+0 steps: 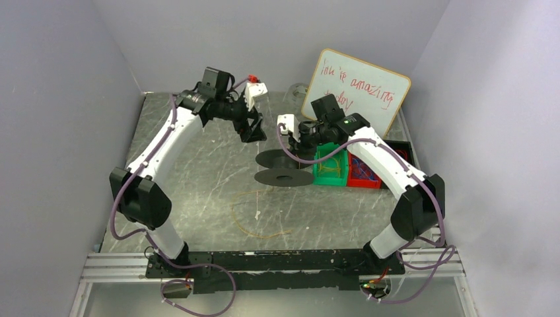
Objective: Wrap the cables
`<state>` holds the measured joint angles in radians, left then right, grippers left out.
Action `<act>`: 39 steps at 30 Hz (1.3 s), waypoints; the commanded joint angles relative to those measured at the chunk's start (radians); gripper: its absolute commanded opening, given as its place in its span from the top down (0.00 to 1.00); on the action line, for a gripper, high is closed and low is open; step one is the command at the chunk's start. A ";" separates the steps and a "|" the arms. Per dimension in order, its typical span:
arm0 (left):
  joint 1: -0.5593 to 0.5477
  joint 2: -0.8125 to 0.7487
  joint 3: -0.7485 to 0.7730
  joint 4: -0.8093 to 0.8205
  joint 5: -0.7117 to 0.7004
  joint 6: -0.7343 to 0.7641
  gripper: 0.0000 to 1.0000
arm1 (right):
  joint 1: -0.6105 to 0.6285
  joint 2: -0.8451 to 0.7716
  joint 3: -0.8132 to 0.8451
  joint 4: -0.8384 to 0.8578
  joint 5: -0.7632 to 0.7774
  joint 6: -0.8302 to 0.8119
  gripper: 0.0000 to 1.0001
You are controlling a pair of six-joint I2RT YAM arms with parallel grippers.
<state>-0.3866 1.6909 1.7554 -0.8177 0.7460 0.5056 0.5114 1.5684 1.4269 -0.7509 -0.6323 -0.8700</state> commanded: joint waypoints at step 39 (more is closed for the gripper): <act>-0.100 -0.154 -0.260 0.086 -0.012 -0.012 0.13 | 0.014 0.037 0.163 -0.265 -0.233 -0.449 1.00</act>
<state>-0.5205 1.5723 1.4765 -0.7151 0.7071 0.5381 0.5159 1.6310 1.5307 -1.0096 -0.7929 -1.1450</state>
